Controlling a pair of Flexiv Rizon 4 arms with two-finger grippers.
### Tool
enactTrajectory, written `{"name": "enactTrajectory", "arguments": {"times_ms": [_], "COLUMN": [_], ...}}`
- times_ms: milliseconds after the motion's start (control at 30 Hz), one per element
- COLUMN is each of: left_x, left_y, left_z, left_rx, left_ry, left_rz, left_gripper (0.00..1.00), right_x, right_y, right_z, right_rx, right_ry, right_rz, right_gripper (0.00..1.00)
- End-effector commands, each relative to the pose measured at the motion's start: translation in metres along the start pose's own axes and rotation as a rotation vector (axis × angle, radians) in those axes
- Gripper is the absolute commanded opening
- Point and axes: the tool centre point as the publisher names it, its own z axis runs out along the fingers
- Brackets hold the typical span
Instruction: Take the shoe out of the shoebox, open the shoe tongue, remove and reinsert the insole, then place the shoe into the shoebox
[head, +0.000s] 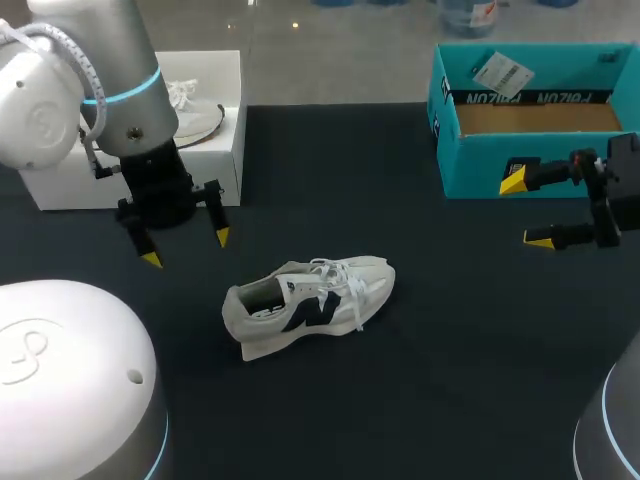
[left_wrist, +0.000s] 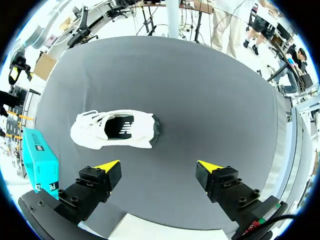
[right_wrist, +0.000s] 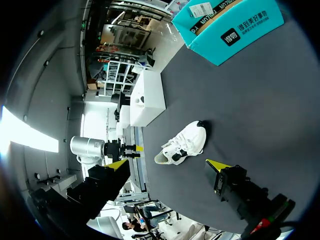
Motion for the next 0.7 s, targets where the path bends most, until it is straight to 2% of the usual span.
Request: {"name": "enactTrajectory", "arguments": {"times_ms": [33,233,500,600,700], "left_x": [0.011,0.037,0.064,0.069,0.072], "left_y": [0.017,0.014,0.010,0.012,0.014], "left_z": [-0.003,-0.003,-0.004,-0.002,0.001], "left_rx": [0.359,0.398,0.376,0.373,0.312], "left_ry": [-0.166,-0.313,-0.452,-0.467,-0.433], "left_rz": [-0.528,-0.685,-0.827,-0.860,-0.888], "left_gripper": [1.00,1.00,1.00,1.00,1.00], "right_x": [0.000,0.000,0.000,0.000,0.000], "right_y": [-0.001,-0.001,-0.001,-0.001,-0.001], "right_z": [0.000,0.000,0.000,0.000,0.000], "right_rx": [-0.002,-0.002,-0.002,-0.002,-0.002], "right_ry": [-0.004,-0.004,-0.004,-0.004,-0.004], "right_rz": [0.002,0.002,0.002,0.002,0.002], "right_gripper": [1.00,1.00,1.00,1.00,1.00]}}
